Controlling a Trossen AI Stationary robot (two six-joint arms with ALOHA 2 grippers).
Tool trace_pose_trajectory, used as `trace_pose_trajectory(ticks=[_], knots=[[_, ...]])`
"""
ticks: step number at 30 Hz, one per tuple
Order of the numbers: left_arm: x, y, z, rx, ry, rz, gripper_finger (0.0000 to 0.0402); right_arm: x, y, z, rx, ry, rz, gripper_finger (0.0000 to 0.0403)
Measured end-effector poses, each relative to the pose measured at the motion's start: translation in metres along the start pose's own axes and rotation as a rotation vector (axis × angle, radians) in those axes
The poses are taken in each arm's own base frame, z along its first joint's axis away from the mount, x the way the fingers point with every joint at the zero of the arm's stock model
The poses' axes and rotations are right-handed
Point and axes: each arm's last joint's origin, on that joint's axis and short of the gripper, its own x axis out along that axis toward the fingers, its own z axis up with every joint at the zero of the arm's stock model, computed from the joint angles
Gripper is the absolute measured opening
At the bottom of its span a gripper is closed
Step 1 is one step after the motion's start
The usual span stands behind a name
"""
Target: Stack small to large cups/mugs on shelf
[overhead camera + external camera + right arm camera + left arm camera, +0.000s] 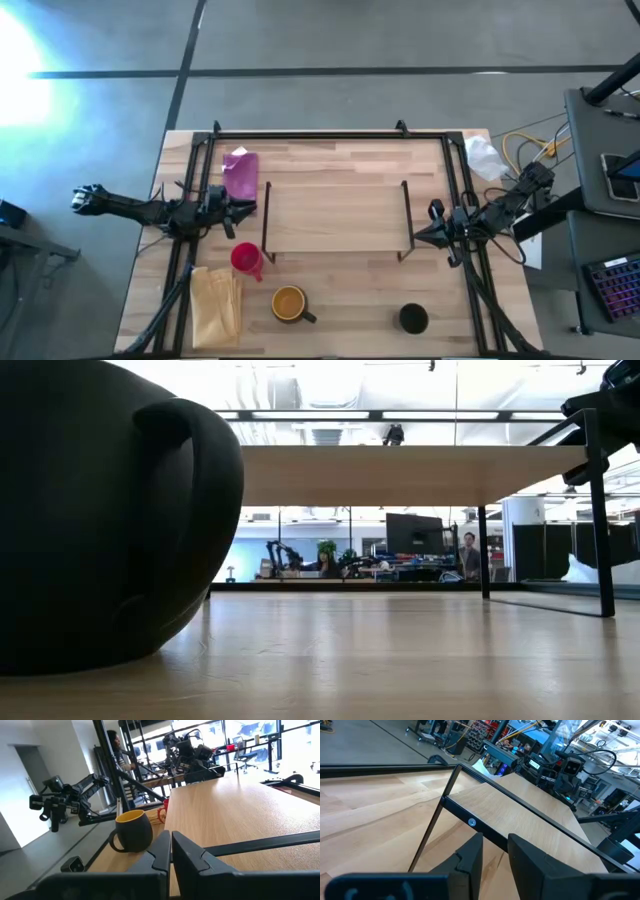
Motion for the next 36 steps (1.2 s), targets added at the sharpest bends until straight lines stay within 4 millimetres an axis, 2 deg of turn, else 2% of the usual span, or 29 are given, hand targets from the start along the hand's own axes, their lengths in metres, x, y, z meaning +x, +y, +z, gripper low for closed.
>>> trace_pose_trajectory(ticks=[19, 21, 25, 30, 32, 36], knots=[[0.0, 0.0, 0.0, 0.0, 0.0, 0.0, 0.0077, 0.0, 0.0, 0.0, 0.002, 0.0, 0.0, 0.0009], [0.0, 0.0, 0.0, 0.0, 0.0, 0.0, 0.0077, 0.0, 0.0, 0.001, 0.068, -0.009, 0.002, 0.0009], [0.0, 0.0, 0.0, 0.0, 0.0, 0.0, 0.0077, 0.0, 0.001, 0.005, 0.443, -0.042, 0.019, 0.0009], [0.0, 0.0, 0.0, 0.0, 0.0, 0.001, 0.0077, 0.0, -0.002, 0.006, 0.513, -0.097, -0.087, 0.0009], [0.0, 0.0, 0.0, 0.0, 0.0, 0.0, 0.0077, -0.001, -0.002, 0.009, 0.568, -0.125, -0.076, 0.0009], [0.0, 0.0, 0.0, 0.0, 0.0, 0.001, 0.0077, -0.002, 0.0, 0.022, 0.56, -0.238, -0.033, 0.0009]])
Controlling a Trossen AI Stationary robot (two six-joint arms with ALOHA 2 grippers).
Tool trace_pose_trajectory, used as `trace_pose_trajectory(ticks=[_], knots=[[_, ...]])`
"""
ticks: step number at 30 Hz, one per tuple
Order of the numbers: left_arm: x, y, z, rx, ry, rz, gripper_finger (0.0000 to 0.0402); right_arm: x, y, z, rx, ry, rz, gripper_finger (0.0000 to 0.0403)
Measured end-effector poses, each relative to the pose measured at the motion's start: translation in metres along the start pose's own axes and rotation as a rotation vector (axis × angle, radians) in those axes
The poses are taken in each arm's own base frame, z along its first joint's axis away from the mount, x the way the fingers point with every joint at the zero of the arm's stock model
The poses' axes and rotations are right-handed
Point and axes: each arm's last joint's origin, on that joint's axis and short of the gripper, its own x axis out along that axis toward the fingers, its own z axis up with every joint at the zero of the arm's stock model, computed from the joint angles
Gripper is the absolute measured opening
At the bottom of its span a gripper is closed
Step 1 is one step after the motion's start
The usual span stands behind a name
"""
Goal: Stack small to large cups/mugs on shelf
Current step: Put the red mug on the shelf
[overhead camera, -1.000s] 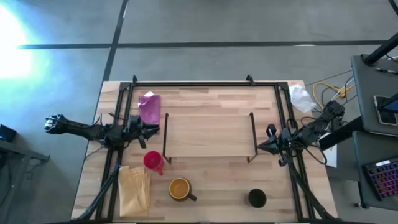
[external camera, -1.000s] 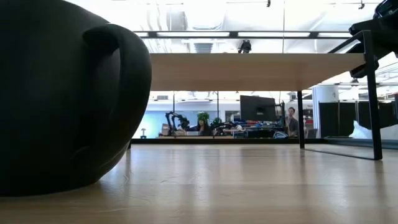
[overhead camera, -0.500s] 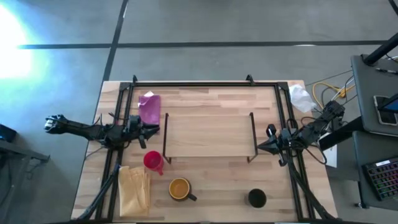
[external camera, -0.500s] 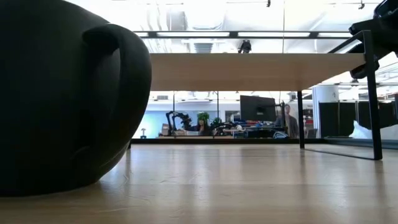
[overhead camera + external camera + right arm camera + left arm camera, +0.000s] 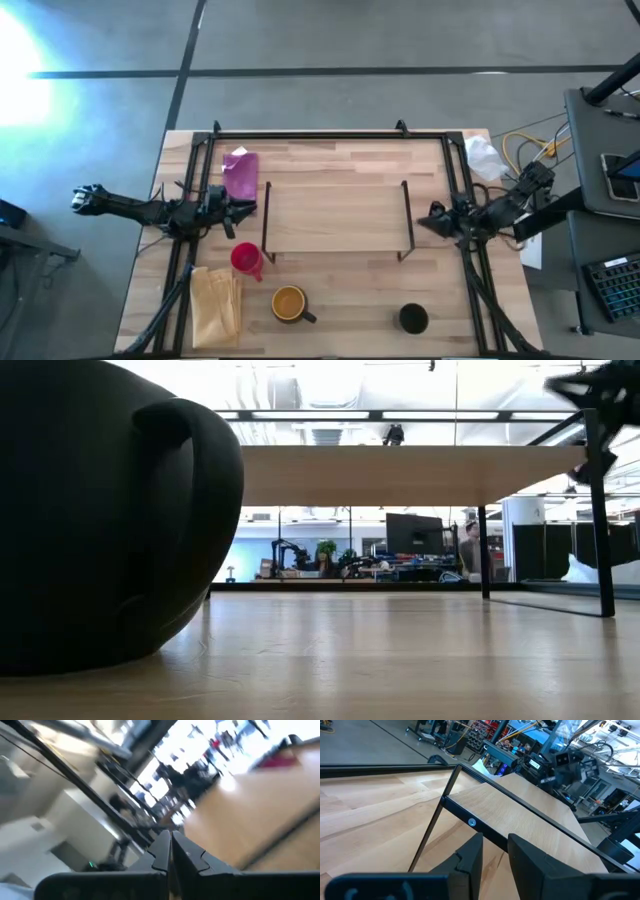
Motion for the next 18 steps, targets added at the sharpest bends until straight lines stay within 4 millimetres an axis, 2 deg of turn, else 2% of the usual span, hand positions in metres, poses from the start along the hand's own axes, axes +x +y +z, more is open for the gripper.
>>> trace_pose_trajectory(ticks=[5, 10, 14, 18], knots=[[0.0, 0.001, 0.002, -0.006, -0.041, 0.045, 0.0077, -0.002, 0.013, 0.019, -0.071, -0.161, 0.122, 0.0009], [-0.001, -0.004, 0.013, -0.088, -0.165, 0.026, 0.0077, -0.005, 0.016, 0.03, -0.176, -0.29, 0.072, 0.0009], [-0.007, -0.013, 0.034, -0.281, -0.353, -0.084, 0.0077, -0.004, 0.031, 0.047, -0.275, -0.344, 0.112, 0.0009], [-0.018, -0.013, 0.056, -0.476, -0.605, -0.043, 0.0077, 0.003, 0.058, 0.067, -0.486, -0.357, 0.205, 0.0009]])
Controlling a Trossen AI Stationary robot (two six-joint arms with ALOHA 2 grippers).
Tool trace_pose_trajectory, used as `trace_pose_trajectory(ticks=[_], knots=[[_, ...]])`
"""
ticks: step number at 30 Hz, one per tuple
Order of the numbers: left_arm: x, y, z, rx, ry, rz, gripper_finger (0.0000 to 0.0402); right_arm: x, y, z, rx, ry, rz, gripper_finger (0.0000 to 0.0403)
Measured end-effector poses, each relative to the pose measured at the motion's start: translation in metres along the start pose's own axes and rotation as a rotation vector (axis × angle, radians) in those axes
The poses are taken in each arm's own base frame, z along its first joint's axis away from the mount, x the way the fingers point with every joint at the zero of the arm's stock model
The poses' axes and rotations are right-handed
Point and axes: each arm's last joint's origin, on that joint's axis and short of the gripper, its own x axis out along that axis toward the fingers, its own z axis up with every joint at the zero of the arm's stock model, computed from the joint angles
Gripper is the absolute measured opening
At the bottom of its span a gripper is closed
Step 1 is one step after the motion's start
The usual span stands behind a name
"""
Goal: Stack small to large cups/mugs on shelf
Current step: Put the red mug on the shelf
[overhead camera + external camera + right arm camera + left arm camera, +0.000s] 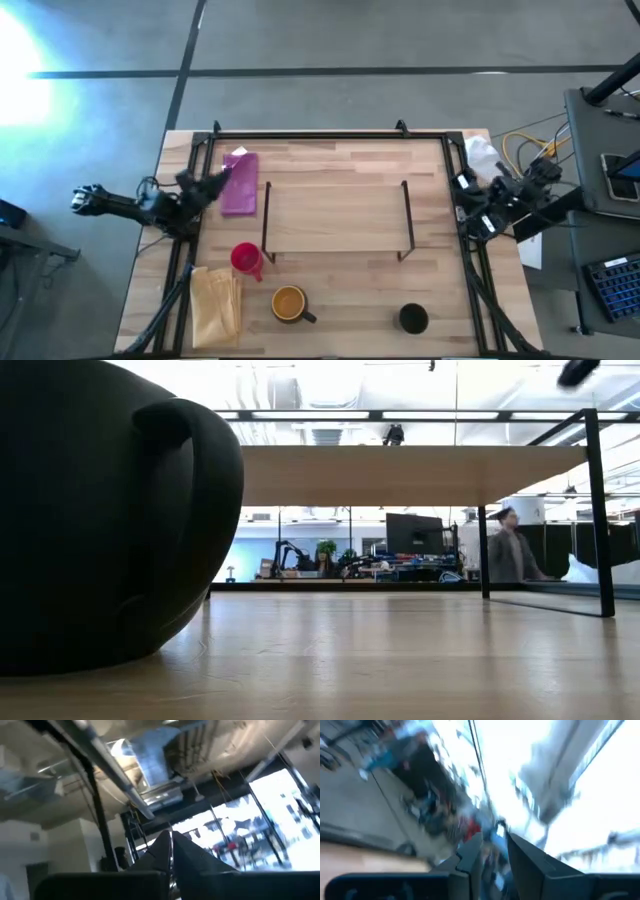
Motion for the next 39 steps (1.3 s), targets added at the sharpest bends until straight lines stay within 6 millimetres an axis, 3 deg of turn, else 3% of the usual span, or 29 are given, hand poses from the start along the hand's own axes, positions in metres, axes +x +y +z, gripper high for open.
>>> trace_pose_trajectory(ticks=[6, 16, 22, 26, 33, 39], knots=[[-0.001, 0.0, 0.011, 0.005, -0.159, 0.131, 0.0077, 0.019, 0.01, 0.019, -0.141, 0.06, 0.017, 0.0009], [-0.002, 0.0, 0.012, -0.017, -0.162, 0.13, 0.0077, 0.028, 0.013, 0.032, -0.028, 0.138, 0.01, 0.0009], [0.002, -0.016, 0.015, 0.041, -0.041, -0.129, 0.0077, 0.029, 0.012, 0.032, -0.06, 0.145, -0.081, 0.0009], [0.014, -0.038, 0.015, 0.213, 0.151, -0.174, 0.0077, 0.03, 0.008, 0.037, -0.06, 0.137, -0.22, 0.0009], [0.023, -0.061, 0.021, 0.636, 0.825, 0.164, 0.0077, 0.032, 0.008, 0.042, -0.056, 0.13, -0.263, 0.0009], [0.028, -0.074, 0.02, 0.735, 1.155, 0.266, 0.0077, 0.035, 0.011, 0.032, -0.021, 0.158, -0.277, 0.0009]])
